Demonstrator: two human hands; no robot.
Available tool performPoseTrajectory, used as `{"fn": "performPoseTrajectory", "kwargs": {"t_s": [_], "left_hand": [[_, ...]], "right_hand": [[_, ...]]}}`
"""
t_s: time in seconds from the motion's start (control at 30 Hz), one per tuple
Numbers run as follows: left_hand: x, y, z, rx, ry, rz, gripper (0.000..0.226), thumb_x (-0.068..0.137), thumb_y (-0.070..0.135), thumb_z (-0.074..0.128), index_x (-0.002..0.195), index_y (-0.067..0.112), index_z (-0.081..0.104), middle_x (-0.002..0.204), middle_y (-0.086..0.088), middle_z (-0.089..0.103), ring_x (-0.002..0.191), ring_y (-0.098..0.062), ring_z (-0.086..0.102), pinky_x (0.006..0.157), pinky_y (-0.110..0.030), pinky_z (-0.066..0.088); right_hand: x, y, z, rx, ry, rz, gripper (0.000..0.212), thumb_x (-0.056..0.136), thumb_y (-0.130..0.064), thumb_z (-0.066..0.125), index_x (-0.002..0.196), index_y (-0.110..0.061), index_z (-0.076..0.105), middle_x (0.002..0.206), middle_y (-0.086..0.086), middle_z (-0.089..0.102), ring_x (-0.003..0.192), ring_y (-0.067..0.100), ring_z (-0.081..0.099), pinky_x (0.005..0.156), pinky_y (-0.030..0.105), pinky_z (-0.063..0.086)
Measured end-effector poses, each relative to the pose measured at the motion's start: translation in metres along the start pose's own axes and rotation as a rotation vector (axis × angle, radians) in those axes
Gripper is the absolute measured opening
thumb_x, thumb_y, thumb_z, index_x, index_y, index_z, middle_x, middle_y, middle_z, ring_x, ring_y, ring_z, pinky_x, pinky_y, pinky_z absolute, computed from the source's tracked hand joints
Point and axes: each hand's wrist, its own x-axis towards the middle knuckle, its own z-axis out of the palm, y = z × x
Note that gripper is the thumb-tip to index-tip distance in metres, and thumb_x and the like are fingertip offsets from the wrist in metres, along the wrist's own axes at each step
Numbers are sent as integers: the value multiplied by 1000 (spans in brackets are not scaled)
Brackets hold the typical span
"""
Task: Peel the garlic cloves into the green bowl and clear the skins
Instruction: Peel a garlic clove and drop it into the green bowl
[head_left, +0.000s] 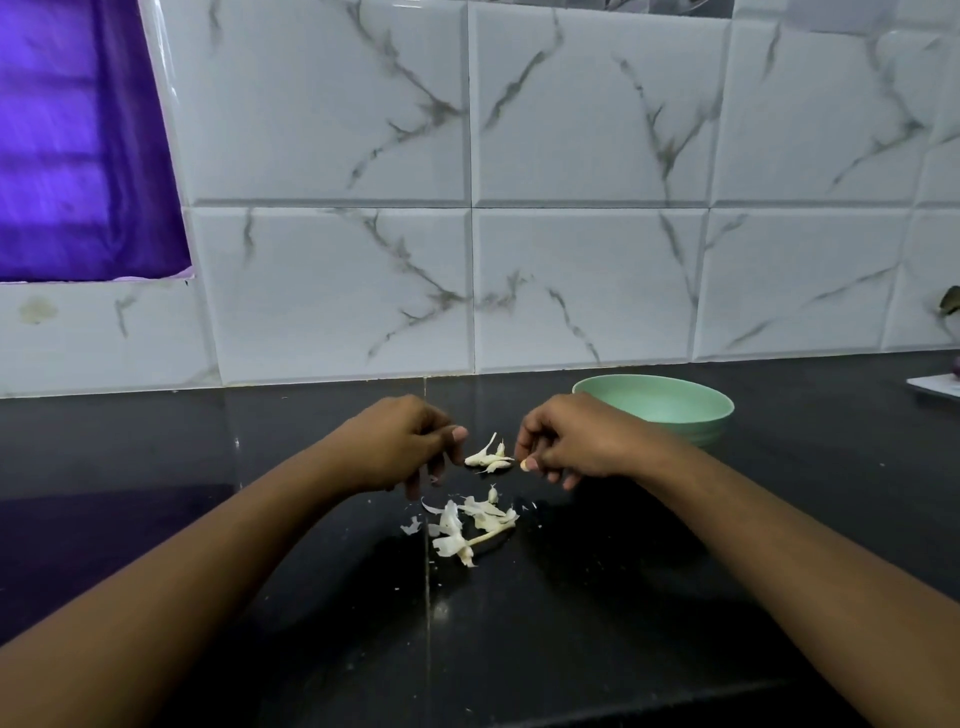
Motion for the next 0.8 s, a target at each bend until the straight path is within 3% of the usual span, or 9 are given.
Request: {"fn": "performPoseTrajectory", "kwargs": {"t_s": [0.1, 0.2, 0.27, 0.37, 0.5, 0.8], "left_hand": [[3, -3, 4, 182, -8, 77, 12, 93, 33, 59, 99, 28, 68, 82, 13, 66, 62, -3, 62, 74, -27, 51], [5, -4, 3, 258, 40, 110, 12, 86, 32, 67, 97, 37, 69, 87, 18, 57, 76, -1, 54, 78, -30, 48], [6, -7, 1, 264, 46, 100, 8, 84, 35, 69, 92, 35, 71, 83, 17, 61, 76, -2, 55, 78, -30, 49], [6, -9, 1, 232, 23, 78, 13, 84, 43, 67, 87, 31, 71, 70, 18, 66, 78, 0, 60, 78, -29, 50], [6, -7, 6, 280, -35, 60, 16, 86, 44, 63, 99, 37, 69, 83, 19, 65, 86, -2, 59, 86, -32, 50], [6, -4, 13, 289, -58, 40, 15, 88, 39, 61, 101, 39, 67, 73, 25, 60, 79, 2, 58, 84, -31, 51]], "right_hand": [[3, 3, 3, -75, 27, -20, 10, 85, 0, 65, 86, -10, 66, 74, 9, 69, 64, 16, 67, 54, 15, 53], [5, 3, 5, -247, 58, -76, 7, 82, -9, 70, 85, -15, 69, 76, 0, 70, 57, 2, 57, 53, 7, 40], [6, 3, 6, -368, 78, -131, 12, 81, -14, 71, 92, -15, 72, 79, -5, 66, 68, 3, 53, 59, 16, 36], [7, 1, 8, -422, 63, -162, 16, 79, -14, 71, 95, -17, 74, 90, -1, 72, 81, 10, 61, 68, 23, 40], [11, -3, 12, -573, 79, -196, 20, 79, -15, 69, 99, -18, 73, 99, 2, 71, 97, 17, 62, 76, 27, 43], [11, -6, 19, -790, 66, -285, 25, 85, -11, 54, 104, -18, 69, 104, 6, 67, 99, 28, 60, 78, 36, 47]]}}
